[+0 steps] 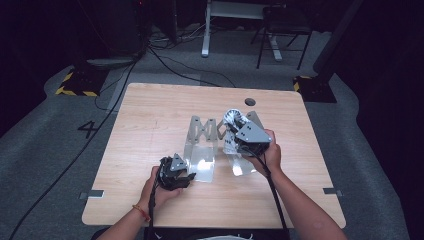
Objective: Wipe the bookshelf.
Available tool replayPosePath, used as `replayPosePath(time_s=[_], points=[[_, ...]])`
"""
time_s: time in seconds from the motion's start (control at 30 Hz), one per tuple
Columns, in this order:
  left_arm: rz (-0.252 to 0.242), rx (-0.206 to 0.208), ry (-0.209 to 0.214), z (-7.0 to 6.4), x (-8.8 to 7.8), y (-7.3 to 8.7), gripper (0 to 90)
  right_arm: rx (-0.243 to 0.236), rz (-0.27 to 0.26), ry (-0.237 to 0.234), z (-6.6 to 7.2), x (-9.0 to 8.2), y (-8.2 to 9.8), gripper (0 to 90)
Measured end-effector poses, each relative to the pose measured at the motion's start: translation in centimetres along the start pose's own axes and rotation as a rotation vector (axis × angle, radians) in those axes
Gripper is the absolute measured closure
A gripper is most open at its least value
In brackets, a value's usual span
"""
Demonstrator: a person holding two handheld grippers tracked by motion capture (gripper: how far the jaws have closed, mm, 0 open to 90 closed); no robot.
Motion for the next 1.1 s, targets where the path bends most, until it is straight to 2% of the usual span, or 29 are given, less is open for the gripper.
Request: replayPosePath(time_s=[0.07,0.23,0.53,0.63,0.83,1.1], points=[[0.002,-0.006,0.004,0.0,0.0,0.0,52.8,-0.028,0.011,-0.020,0.5,0.1,0.3,81.1],[0.002,0.000,-0.003,0.1,0.0,0.0,52.4,-0.028,0.044,-0.075,1.4,0.7,1.2,81.1],[0.001,0.002,-0.004,0.1,0.0,0.0,52.4,-0.039,0.127,-0.108,3.3,1.9,4.2,81.2],[0.002,0.001,-0.004,0.1,0.0,0.0,52.4,-0.041,0.140,-0.124,3.9,2.3,4.9,81.2],[0.002,0.001,-0.005,0.1,0.0,0.0,52.4,-0.041,0.122,-0.136,4.6,2.6,4.8,81.2],[0.002,0.001,-0.005,0.1,0.0,0.0,52.4,-0.025,0.065,-0.110,3.6,2.3,2.9,81.2]])
Point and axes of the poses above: each handheld gripper's, and its own axes: x roughly forward along the jaws, y roughly out of its underside, z roughly to its left, the point moved 1 cm from there along x, roughly forward along the jaws, and after that the axes turned 5 degrees about -y, right-handed, at the moved point
